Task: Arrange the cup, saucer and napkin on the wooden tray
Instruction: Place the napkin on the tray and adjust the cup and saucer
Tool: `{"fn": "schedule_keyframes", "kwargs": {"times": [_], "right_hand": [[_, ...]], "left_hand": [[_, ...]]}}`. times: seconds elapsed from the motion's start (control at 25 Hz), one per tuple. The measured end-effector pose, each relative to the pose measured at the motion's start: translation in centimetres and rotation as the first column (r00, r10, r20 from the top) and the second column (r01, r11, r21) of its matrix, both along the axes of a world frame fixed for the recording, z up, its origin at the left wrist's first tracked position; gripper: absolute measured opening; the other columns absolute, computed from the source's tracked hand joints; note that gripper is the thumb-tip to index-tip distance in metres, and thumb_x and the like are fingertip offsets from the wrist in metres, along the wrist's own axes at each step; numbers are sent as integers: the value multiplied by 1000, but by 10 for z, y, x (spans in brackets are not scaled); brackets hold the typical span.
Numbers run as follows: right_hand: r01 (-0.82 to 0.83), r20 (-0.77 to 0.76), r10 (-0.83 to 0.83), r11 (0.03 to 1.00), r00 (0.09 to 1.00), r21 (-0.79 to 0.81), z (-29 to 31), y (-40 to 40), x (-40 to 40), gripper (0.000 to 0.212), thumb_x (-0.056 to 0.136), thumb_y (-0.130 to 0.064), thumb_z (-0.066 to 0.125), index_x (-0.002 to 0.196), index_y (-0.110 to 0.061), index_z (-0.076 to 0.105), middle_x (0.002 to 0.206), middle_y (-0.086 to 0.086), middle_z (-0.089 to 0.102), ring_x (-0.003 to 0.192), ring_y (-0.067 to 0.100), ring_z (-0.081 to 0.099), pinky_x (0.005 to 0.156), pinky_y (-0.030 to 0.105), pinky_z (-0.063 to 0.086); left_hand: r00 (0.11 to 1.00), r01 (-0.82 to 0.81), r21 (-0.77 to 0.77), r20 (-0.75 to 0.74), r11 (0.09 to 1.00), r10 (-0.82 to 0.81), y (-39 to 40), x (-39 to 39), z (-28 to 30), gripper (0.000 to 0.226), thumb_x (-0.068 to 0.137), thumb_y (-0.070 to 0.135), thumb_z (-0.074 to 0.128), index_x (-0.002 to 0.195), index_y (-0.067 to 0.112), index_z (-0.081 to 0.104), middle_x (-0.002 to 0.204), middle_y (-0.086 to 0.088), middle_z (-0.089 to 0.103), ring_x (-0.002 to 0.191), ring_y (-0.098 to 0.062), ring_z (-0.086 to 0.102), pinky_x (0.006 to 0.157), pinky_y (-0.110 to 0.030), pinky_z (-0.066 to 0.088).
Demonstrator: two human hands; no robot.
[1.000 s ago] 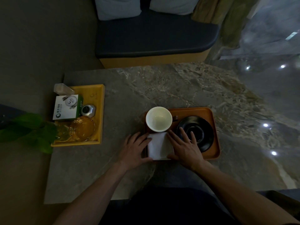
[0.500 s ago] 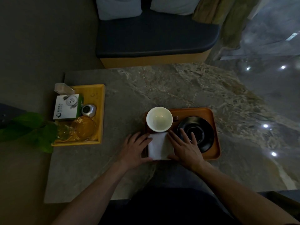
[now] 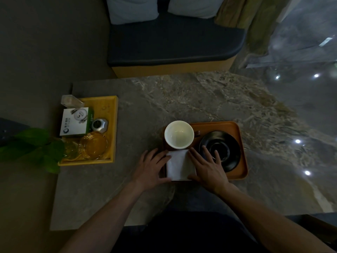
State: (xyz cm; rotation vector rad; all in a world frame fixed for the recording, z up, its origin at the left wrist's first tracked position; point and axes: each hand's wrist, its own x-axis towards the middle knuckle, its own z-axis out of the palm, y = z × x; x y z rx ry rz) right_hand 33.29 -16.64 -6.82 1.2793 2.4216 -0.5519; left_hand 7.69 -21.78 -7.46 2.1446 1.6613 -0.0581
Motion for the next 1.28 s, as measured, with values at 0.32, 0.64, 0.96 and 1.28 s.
{"fn": "schedule_keyframes", "kwargs": {"times": [0.32,0.64,0.96,1.28], "right_hand": [[1,-1,-1,1000,1000,21,-5,-2,-2,92,85,-71,41,143,-33,-21,155,-8,-17,141,28,-24,111,65,-8],[-23,22,21,998,1000,66,-7,-3,-2,90,85,-70,40,145,-33,-17,157,-7,-15,141,29,-27,107,64,-17],[3,40,-5,999,999,33,7,-9,0,83,89,-69,32,147,-34,-14,158,-7,-18,140,29,-28,110,62,-14],[80,-22,-80,997,997,22,42,-25,8,69,92,-62,34,151,-37,7,161,-8,0,145,27,-12,115,61,-4]], "left_hand": [[1000,4,-6,-24,1000,-5,1,0,7,83,77,72,54,146,29,35,154,2,35,143,-28,25,116,-52,14],[999,0,-33,-34,999,-1,-1,-1,8,84,78,71,52,148,30,30,157,3,29,145,-27,20,116,-52,9],[999,-34,-61,-13,998,34,-7,-2,8,81,80,71,49,148,32,29,158,6,26,145,-26,18,115,-52,13],[997,-76,-127,-15,989,75,-10,1,22,73,81,67,52,144,33,36,156,6,29,144,-22,19,115,-49,15]]}}
